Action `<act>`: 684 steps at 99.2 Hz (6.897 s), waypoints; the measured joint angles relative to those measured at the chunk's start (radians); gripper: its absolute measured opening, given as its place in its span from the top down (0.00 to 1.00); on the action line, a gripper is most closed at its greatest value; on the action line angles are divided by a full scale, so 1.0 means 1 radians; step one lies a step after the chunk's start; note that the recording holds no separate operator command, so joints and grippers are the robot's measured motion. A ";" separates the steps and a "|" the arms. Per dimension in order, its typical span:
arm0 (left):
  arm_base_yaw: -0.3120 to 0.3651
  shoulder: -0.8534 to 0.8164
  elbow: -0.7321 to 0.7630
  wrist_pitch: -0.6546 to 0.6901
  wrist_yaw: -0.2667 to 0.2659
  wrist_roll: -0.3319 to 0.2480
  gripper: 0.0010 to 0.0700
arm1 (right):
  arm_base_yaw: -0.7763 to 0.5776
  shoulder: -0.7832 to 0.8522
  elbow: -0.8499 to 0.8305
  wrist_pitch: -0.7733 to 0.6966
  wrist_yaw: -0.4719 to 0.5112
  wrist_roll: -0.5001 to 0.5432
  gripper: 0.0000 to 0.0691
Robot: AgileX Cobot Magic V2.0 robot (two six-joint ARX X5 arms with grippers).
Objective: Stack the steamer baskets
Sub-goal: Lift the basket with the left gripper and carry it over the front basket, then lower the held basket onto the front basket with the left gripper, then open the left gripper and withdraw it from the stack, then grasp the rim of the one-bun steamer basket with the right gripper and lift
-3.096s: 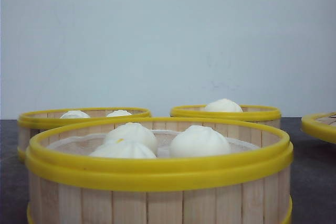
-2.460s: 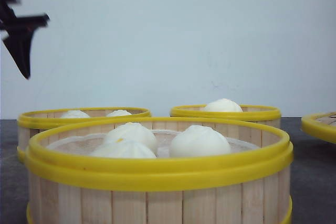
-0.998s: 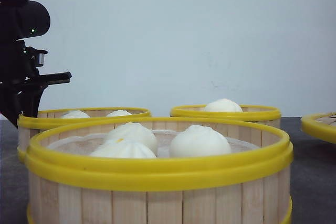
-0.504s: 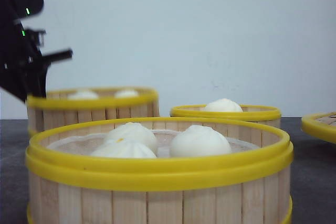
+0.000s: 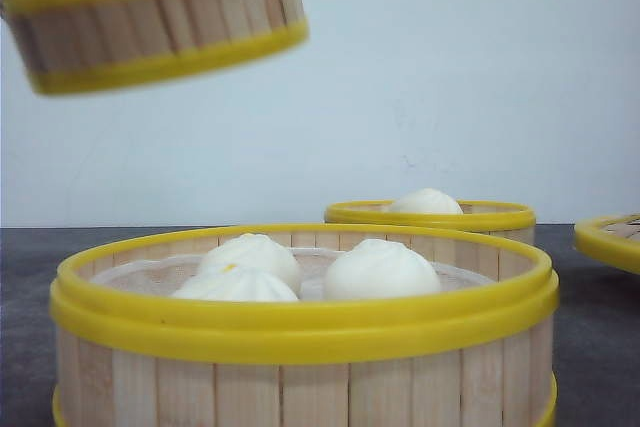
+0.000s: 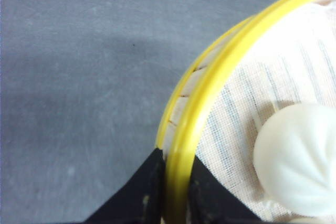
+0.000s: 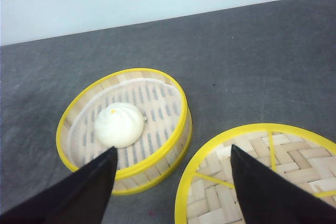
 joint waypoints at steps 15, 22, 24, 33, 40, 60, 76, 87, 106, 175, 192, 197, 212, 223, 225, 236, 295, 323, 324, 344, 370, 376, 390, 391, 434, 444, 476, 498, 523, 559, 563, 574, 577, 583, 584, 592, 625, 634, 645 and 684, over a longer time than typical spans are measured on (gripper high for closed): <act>-0.044 -0.079 0.000 -0.058 0.032 0.034 0.98 | 0.003 -0.014 0.000 -0.010 -0.002 0.000 0.39; -0.066 -0.100 0.000 -0.089 0.032 0.047 0.98 | 0.004 -0.027 0.000 -0.015 -0.006 0.000 0.39; -0.073 -0.104 0.000 -0.098 0.031 0.048 0.98 | 0.004 -0.031 0.000 -0.016 -0.006 0.000 0.39; -0.107 -0.116 -0.013 -0.116 0.031 0.058 0.98 | 0.004 -0.054 0.000 -0.017 -0.006 0.000 0.39; -0.138 -0.130 -0.050 -0.111 0.031 0.058 0.98 | 0.004 -0.073 0.000 -0.018 -0.006 0.000 0.39; -0.233 -0.138 -0.176 -0.109 0.027 0.058 0.98 | 0.004 -0.126 0.000 -0.022 -0.006 0.000 0.39; -0.323 -0.135 -0.233 -0.074 0.028 0.045 0.98 | 0.004 -0.150 0.001 -0.037 -0.006 0.003 0.39; -0.378 -0.114 -0.234 -0.038 0.028 0.032 0.98 | 0.004 -0.152 0.002 -0.037 -0.010 0.007 0.39; -0.447 -0.016 -0.234 0.024 -0.004 0.008 0.98 | 0.004 -0.151 0.002 -0.041 -0.032 0.027 0.39; -0.488 0.105 -0.234 0.079 -0.098 -0.013 0.98 | 0.004 -0.152 0.002 -0.043 -0.032 0.029 0.39; -0.507 0.106 -0.234 0.079 -0.088 -0.015 0.98 | 0.004 -0.152 0.002 -0.043 -0.031 0.029 0.39; -0.510 0.109 -0.234 0.079 -0.085 -0.015 0.98 | 0.004 -0.152 0.002 -0.043 -0.031 0.029 0.39; -0.515 0.124 -0.234 0.078 -0.095 -0.016 0.98 | 0.004 -0.152 0.002 -0.043 -0.031 0.029 0.39; -0.515 0.129 -0.234 0.079 -0.101 -0.016 0.98 | 0.004 -0.152 0.002 -0.047 -0.031 0.029 0.39; -0.515 0.129 -0.234 0.078 -0.103 -0.016 0.98 | 0.004 -0.152 0.002 -0.049 -0.031 0.029 0.39; -0.515 0.136 -0.234 0.078 -0.121 -0.019 0.98 | 0.004 -0.152 0.002 -0.052 -0.031 0.029 0.39; -0.521 0.174 -0.234 0.102 -0.124 -0.041 0.98 | 0.004 -0.151 0.002 -0.059 -0.031 0.029 0.39; -0.533 0.214 -0.231 0.118 -0.116 -0.063 0.83 | 0.004 -0.151 0.002 -0.075 -0.031 0.029 0.39; -0.533 0.216 -0.231 0.118 -0.114 -0.063 0.81 | 0.004 -0.151 0.002 -0.076 -0.031 0.029 0.39; -0.535 0.217 -0.231 0.117 -0.110 -0.063 0.64 | 0.004 -0.151 0.002 -0.089 -0.031 0.029 0.39; -0.533 0.088 -0.231 0.168 -0.185 -0.055 0.62 | 0.004 -0.147 0.002 -0.089 -0.054 0.029 0.39; -0.526 0.030 -0.231 0.180 -0.190 -0.054 0.62 | 0.004 -0.137 0.002 -0.087 -0.055 0.029 0.39; -0.515 -0.116 -0.231 0.192 -0.195 -0.047 0.62 | 0.004 -0.078 0.014 -0.080 -0.081 0.021 0.39; -0.515 -0.126 -0.231 0.192 -0.195 -0.047 0.62 | 0.004 -0.071 0.018 -0.080 -0.082 0.021 0.39; -0.515 -0.544 -0.362 0.174 -0.293 -0.013 0.62 | 0.004 0.332 0.159 0.009 -0.106 -0.001 0.39; -0.515 -0.647 -0.440 0.136 -0.293 -0.021 0.62 | 0.004 0.435 0.198 0.064 -0.106 -0.001 0.39; -0.515 -0.888 -0.480 0.005 -0.293 -0.077 0.62 | 0.004 0.791 0.340 0.121 -0.100 -0.001 0.40; -0.515 -0.917 -0.480 -0.071 -0.293 -0.090 0.62 | 0.007 0.961 0.381 0.175 -0.048 0.003 0.40; -0.515 -0.917 -0.480 -0.130 -0.293 -0.090 0.62 | 0.035 1.068 0.387 0.257 0.011 0.004 0.52; -0.515 -0.917 -0.480 -0.130 -0.293 -0.109 0.62 | 0.062 1.140 0.388 0.304 0.055 0.004 0.72; -0.515 -0.917 -0.480 -0.130 -0.293 -0.112 0.62 | 0.062 1.144 0.388 0.305 0.055 0.004 0.73; -0.515 -0.917 -0.480 -0.130 -0.293 -0.113 0.62 | 0.064 1.152 0.389 0.306 0.055 0.008 0.77; -0.515 -0.917 -0.480 -0.130 -0.293 -0.113 0.62 | 0.066 1.155 0.389 0.307 0.055 0.010 0.79; -0.515 -0.917 -0.480 -0.130 -0.293 -0.114 0.62 | 0.066 1.162 0.389 0.307 0.056 0.012 0.81; -0.515 -0.917 -0.480 -0.130 -0.293 -0.114 0.62 | 0.066 1.164 0.389 0.308 0.056 0.013 0.81; -0.515 -0.917 -0.480 -0.130 -0.293 -0.115 0.62 | 0.066 1.168 0.391 0.315 0.064 0.035 0.87; -0.515 -0.917 -0.480 -0.130 -0.293 -0.115 0.63 | 0.069 1.176 0.413 0.319 0.067 0.061 0.96; -0.515 -0.917 -0.480 -0.131 -0.293 -0.115 0.63 | 0.069 1.178 0.448 0.293 0.068 0.072 0.96; -0.515 -0.917 -0.480 -0.131 -0.293 -0.112 0.65 | 0.069 1.167 0.497 0.246 0.066 0.082 0.96; -0.515 -0.917 -0.480 -0.132 -0.293 -0.093 0.75 | 0.068 0.837 0.571 0.082 -0.048 0.017 0.96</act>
